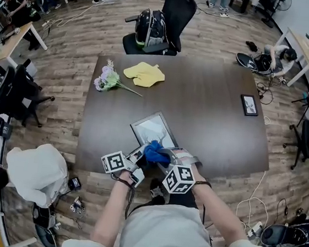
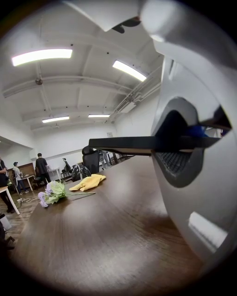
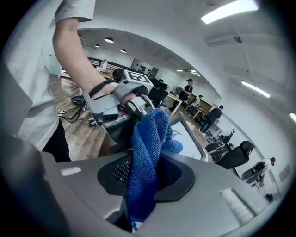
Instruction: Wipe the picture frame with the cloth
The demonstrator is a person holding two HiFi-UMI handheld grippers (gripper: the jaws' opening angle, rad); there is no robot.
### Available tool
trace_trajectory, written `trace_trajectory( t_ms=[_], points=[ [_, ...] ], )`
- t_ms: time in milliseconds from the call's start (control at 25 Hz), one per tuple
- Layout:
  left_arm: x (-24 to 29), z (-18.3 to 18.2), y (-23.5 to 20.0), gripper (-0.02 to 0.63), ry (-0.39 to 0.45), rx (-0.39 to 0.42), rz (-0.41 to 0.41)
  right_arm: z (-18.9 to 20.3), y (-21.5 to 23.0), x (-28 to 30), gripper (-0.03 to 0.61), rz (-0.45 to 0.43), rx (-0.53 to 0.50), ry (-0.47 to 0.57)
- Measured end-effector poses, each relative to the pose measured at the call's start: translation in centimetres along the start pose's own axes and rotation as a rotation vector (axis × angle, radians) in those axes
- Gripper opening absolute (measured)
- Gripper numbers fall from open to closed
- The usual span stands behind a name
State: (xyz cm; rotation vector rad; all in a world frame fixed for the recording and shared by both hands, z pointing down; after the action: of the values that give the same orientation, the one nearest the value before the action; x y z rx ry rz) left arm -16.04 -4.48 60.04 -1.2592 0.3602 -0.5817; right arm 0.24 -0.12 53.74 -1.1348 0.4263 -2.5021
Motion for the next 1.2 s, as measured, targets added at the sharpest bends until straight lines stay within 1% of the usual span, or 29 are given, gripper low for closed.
trace_trajectory(
  t_ms=[160, 360, 520, 600, 680, 800, 1000, 1120, 1200],
  points=[
    [0.9, 0.9, 0.8, 0.101, -0.046, 0.02, 0.013, 2.9, 2.6, -0.8, 0.091, 0.073, 0.067, -0.063],
    [1.5, 1.4, 1.5, 0.101, -0.104, 0.054, 0.032, 4.1, 5.7, -0.9, 0.091, 0.171, 0.137, -0.106],
    [1.7, 2.2, 1.8, 0.101, -0.153, 0.047, 0.044, 3.7, 7.5, -0.9, 0.092, 0.212, 0.202, -0.085],
    [1.8, 2.3, 2.1, 0.101, -0.188, 0.076, 0.053, 2.8, 8.2, -0.8, 0.092, 0.226, 0.224, -0.058],
    [2.1, 2.5, 2.3, 0.101, -0.22, 0.097, 0.054, 1.6, 8.5, -0.7, 0.092, 0.227, 0.216, -0.037],
    [2.6, 3.1, 2.4, 0.101, -0.242, 0.101, 0.044, 0.0, 8.0, -0.4, 0.092, 0.198, 0.173, 0.005],
    [2.1, 2.9, 1.8, 0.101, -0.255, 0.118, 0.008, -1.8, 6.6, 0.4, 0.092, 0.11, 0.089, 0.05],
    [1.9, 2.9, 1.6, 0.1, -0.253, 0.138, -0.025, -2.0, 5.4, 0.1, 0.091, -0.004, 0.023, 0.081],
    [1.8, 3.0, 1.6, 0.1, -0.265, 0.167, -0.049, -2.1, 4.7, -0.2, 0.087, -0.081, -0.044, 0.073]
  ],
)
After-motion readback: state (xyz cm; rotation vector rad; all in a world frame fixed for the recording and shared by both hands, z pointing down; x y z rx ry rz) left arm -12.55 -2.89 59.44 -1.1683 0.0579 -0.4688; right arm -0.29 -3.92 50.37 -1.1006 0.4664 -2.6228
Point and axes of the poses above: the fingertips, and each gripper's own axes: x forward along the fingers, y to its right, z out of its underside, the point moved 10 cm from there along -x, backward along the fingers
